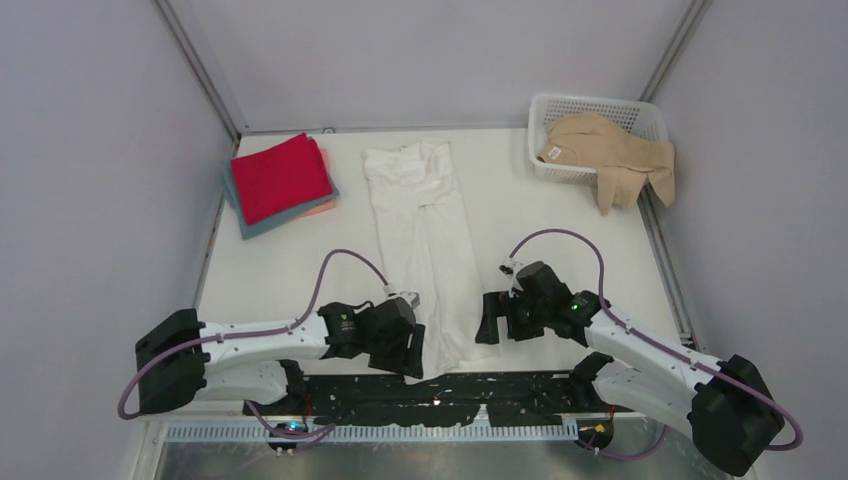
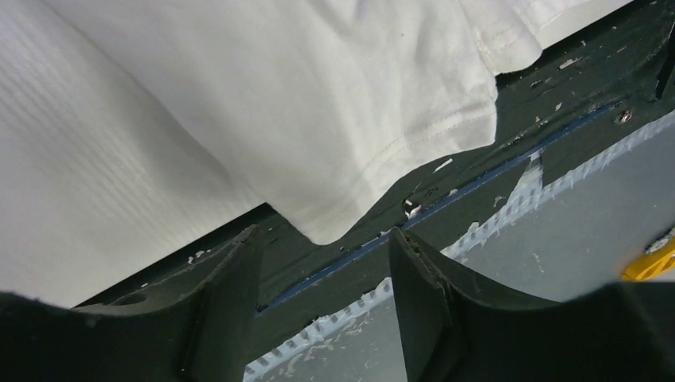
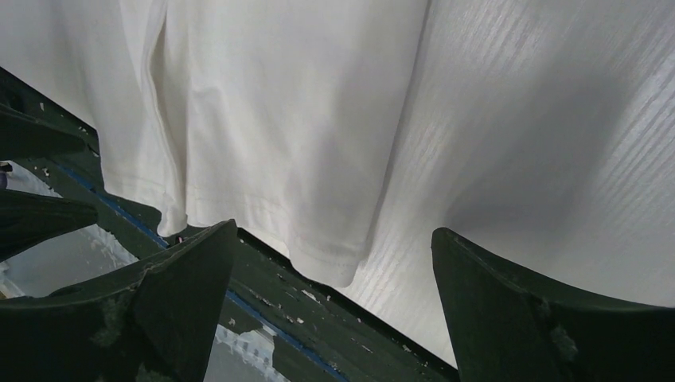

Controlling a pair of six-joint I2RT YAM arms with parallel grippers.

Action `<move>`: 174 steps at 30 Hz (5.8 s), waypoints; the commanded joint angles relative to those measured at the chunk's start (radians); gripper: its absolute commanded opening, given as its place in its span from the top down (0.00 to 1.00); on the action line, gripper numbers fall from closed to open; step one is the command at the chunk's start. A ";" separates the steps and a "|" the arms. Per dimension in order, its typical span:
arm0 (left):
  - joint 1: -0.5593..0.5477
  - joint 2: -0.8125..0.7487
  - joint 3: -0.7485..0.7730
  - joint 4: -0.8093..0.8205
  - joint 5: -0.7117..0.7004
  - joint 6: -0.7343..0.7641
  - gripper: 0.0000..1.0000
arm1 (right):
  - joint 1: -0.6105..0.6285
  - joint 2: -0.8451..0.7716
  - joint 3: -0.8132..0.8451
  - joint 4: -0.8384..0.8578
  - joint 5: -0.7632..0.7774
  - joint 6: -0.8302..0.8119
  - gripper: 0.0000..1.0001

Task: Fold and stack the t-shirts
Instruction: Grab the bottom of the folded rectangular tshirt with both arms, then fold the folded rectangular tshirt in 1/3 of the way, then grab one side of the 2/3 rectangular tshirt with both arms

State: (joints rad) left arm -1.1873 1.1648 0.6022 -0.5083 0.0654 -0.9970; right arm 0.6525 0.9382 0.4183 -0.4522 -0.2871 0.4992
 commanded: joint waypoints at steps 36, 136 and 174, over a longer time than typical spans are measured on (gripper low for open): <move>-0.137 -0.028 -0.045 -0.057 0.036 -0.145 1.00 | 0.027 -0.235 -0.186 -0.063 -0.195 0.163 0.94; 0.687 0.253 0.092 0.228 0.087 0.143 0.34 | -0.209 0.455 0.264 0.494 0.041 0.140 0.05; 0.719 0.275 -0.046 0.314 0.151 0.093 1.00 | -0.173 0.559 0.184 0.509 0.055 0.218 0.56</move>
State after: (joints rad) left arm -0.4633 1.4368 0.5926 -0.1482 0.2375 -0.9127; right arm 0.4698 1.4933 0.6106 0.0608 -0.2638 0.7101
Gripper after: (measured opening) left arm 0.020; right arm 0.507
